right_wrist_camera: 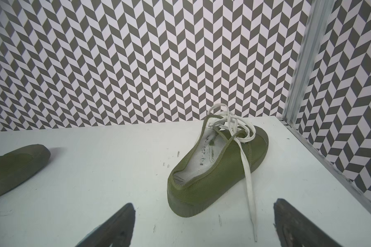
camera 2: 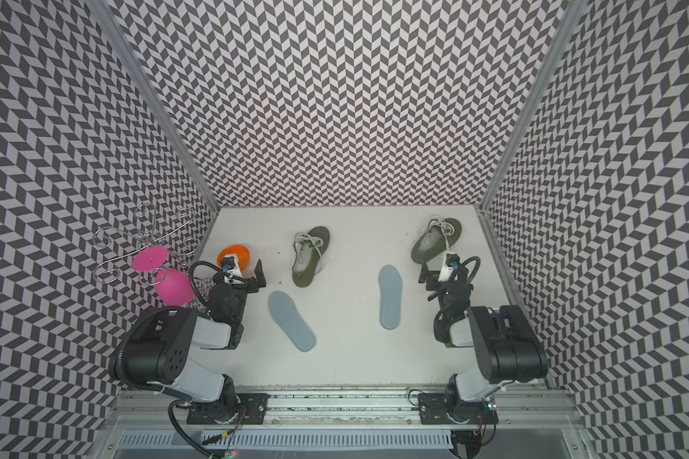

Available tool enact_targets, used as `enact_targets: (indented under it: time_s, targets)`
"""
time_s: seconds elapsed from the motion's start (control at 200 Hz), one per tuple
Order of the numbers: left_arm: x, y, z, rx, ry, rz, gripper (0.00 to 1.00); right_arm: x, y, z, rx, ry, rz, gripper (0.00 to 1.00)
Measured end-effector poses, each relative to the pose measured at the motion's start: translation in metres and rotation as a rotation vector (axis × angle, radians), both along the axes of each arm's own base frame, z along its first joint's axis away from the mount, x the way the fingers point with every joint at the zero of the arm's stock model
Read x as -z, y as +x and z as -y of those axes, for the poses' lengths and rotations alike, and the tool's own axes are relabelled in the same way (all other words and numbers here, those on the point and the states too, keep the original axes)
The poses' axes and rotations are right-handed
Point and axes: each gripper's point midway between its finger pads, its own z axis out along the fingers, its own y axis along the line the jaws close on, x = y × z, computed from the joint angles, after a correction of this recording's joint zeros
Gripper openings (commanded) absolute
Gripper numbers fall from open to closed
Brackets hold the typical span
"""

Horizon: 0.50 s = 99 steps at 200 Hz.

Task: Insert the insole into the shoe
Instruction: Move the shoe to the center of the board.

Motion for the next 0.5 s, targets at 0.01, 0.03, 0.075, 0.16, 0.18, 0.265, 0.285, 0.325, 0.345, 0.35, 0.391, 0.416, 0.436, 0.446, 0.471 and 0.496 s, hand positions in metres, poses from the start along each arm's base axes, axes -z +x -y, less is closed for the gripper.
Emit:
enact_targets:
  time_s: [0.01,0.03,0.075,0.16,0.18,0.265,0.285,0.325,0.345,0.35,0.391,0.416,0.436,0.446,0.471,0.496]
  targets:
    - [0.0000,0.0000,0.0001,0.000,0.000,0.000,1.00,0.0000,0.0000,0.0000,0.000,0.000,0.000,1.00]
    - [0.0000,0.0000,0.0001,0.000,0.000,0.000,1.00,0.0000,0.0000,0.0000,0.000,0.000,0.000,1.00]
    - [0.0000,0.0000,0.0001,0.000,0.000,0.000,1.00,0.0000,0.0000,0.0000,0.000,0.000,0.000,1.00]
    - [0.0000,0.0000,0.0001,0.000,0.000,0.000,1.00,0.0000,0.0000,0.0000,0.000,0.000,0.000,1.00]
    - [0.0000,0.0000,0.0001,0.000,0.000,0.000,1.00,0.0000,0.0000,0.0000,0.000,0.000,0.000,1.00]
    - [0.0000,0.0000,0.0001,0.000,0.000,0.000,1.00,0.0000,0.0000,0.0000,0.000,0.000,0.000,1.00]
    - [0.0000,0.0000,0.0002,0.001,0.000,0.000,1.00,0.0000,0.0000,0.0000,0.000,0.000,0.000,1.00]
    - [0.0001,0.0000,0.0002,0.001,0.000,0.000,0.99,0.0000,0.0000,0.0000,0.000,0.000,0.000,1.00]
    - [0.0001,0.0000,0.0002,0.001,0.000,0.000,0.99,0.0000,0.0000,0.0000,0.000,0.000,0.000,1.00]
    - [0.0002,0.0000,0.0002,0.001,0.000,-0.001,0.99,0.0000,0.0000,0.0000,0.000,0.000,0.000,1.00]
    - [0.0003,0.0000,0.0001,0.000,0.000,-0.001,1.00,0.0000,0.0000,0.0000,0.000,0.000,0.000,1.00]
    - [0.0002,0.0000,0.0002,0.001,0.000,-0.001,1.00,0.0000,0.0000,0.0000,0.000,0.000,0.000,1.00]
    - [0.0003,0.0000,0.0006,0.004,-0.001,-0.001,1.00,-0.0001,0.0000,0.0000,0.000,0.000,0.000,1.00]
    - [0.0004,0.0000,0.0006,0.005,-0.001,-0.002,1.00,0.0000,0.0000,0.0000,0.000,0.000,0.000,1.00]
    - [0.0008,0.0002,0.0006,0.007,-0.001,-0.004,0.99,0.0000,0.0000,0.0000,0.000,0.000,0.000,1.00]
    - [0.0012,0.0004,0.0008,0.009,-0.002,-0.006,1.00,0.0000,0.0000,0.0000,0.000,0.000,0.000,1.00]
